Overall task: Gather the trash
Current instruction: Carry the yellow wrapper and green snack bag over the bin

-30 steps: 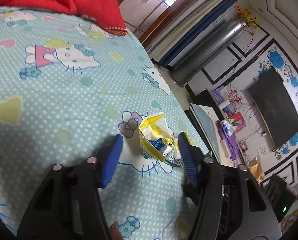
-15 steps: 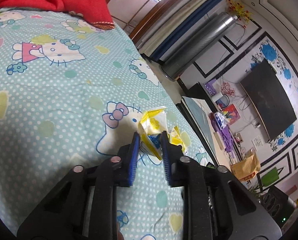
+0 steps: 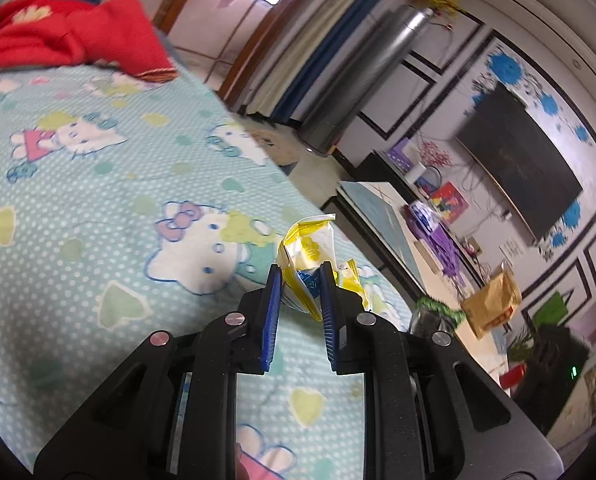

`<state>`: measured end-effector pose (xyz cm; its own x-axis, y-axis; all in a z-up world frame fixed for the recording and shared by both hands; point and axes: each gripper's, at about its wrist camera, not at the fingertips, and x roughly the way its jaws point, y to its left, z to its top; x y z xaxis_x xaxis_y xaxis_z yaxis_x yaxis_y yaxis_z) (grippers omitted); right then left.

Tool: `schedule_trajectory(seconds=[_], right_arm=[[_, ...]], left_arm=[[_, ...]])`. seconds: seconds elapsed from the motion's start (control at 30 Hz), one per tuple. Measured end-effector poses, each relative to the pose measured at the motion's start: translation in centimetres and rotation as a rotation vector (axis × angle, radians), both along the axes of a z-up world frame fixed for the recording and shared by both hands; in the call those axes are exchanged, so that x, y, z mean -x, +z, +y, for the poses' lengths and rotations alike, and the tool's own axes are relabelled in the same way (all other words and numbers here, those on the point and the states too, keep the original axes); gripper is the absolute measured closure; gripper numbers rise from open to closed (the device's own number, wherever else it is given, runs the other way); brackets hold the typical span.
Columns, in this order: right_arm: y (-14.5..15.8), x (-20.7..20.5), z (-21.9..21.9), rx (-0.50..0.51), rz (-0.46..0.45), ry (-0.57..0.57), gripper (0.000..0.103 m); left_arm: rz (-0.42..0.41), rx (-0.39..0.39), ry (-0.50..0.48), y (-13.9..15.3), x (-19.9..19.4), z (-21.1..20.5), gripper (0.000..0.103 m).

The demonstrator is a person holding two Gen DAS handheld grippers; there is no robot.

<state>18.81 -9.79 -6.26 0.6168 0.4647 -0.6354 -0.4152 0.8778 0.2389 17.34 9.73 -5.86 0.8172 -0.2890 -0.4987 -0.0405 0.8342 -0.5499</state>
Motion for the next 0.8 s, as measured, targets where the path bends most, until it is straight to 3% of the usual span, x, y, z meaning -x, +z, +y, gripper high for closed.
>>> schedule_trajectory(seconds=[0.8], right_arm=[[4.3, 0.2, -6.6, 0.000, -0.075, -0.110, 0.090]], left_arm=[[-0.087, -0.136, -0.168, 3.2, 1.7, -6.9, 0.090]])
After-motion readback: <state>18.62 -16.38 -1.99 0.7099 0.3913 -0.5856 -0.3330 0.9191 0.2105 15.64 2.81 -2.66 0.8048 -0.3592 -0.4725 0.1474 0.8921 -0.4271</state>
